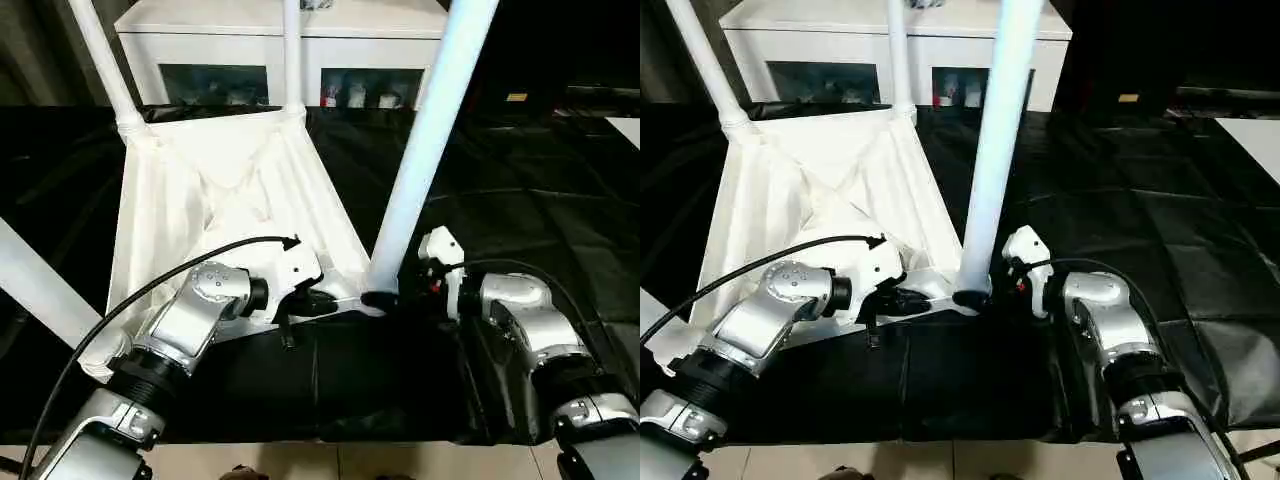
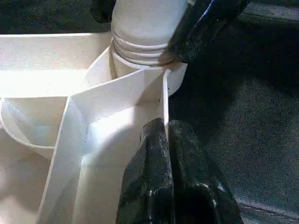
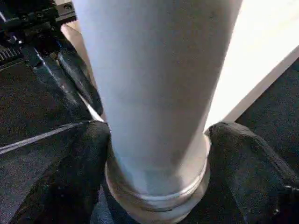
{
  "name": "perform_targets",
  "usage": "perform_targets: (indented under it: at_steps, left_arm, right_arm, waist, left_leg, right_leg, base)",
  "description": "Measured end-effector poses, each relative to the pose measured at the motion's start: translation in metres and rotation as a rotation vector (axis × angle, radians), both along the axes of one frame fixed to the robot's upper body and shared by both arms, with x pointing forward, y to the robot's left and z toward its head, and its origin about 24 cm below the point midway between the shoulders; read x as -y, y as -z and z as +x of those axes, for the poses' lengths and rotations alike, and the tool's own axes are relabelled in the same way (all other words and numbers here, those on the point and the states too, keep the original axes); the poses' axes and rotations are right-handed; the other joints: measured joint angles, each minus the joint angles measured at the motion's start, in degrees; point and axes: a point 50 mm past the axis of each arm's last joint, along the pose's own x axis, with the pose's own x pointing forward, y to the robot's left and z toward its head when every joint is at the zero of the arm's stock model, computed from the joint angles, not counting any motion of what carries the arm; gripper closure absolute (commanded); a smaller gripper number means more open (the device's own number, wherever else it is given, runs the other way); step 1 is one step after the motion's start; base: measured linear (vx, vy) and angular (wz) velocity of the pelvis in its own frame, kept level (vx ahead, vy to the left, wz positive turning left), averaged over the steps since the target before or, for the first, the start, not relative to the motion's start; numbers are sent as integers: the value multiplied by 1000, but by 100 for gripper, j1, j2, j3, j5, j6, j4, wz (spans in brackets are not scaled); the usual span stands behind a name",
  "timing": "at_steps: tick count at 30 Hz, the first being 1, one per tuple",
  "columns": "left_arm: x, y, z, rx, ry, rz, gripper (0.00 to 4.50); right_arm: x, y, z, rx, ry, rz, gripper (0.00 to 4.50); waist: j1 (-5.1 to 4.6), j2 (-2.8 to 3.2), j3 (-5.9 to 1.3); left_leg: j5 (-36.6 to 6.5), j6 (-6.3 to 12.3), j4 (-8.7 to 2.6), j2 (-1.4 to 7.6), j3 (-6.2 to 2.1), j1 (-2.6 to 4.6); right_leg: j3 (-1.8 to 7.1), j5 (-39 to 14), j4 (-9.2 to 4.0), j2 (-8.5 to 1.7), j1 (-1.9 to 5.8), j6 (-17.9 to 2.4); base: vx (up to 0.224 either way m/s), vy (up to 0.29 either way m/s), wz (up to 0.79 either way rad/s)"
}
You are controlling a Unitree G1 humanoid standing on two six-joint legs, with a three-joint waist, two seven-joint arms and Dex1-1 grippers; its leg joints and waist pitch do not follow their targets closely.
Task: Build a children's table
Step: Rotate leg to tighten
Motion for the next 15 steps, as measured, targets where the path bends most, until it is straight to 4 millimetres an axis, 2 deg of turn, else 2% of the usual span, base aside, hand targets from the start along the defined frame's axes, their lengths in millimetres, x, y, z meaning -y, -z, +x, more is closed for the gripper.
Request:
perform_targets:
  at_steps: [7, 13, 15]
  left_arm:
    - [-1, 0, 0, 1, 3, 3, 450]
    - [-1, 0, 0, 1, 1, 5, 450]
    - [-2, 2, 1, 2, -15, 13, 450]
  right_arm:
    - [-1, 4, -1, -19, -2, 3, 142]
    - [-2, 5, -1, -4, -5, -13, 173]
    - [-8, 8, 1, 14, 31, -8, 177]
  waist:
    - [-2, 0, 0]
    - [-4, 0, 0]
    - [-28, -4, -4]
  left_leg:
    - [0, 0, 7, 0, 0, -1]
    - [0, 0, 11, 1, -1, 1]
    - [0, 0, 13, 2, -3, 12]
  right_leg:
    - [1, 0, 3, 0, 1, 0]
    - [1, 0, 7, 0, 2, 0]
    - [3, 2, 11, 1, 10, -3]
  base:
    - [0, 0, 0]
    - [0, 0, 0]
    - [0, 0, 0]
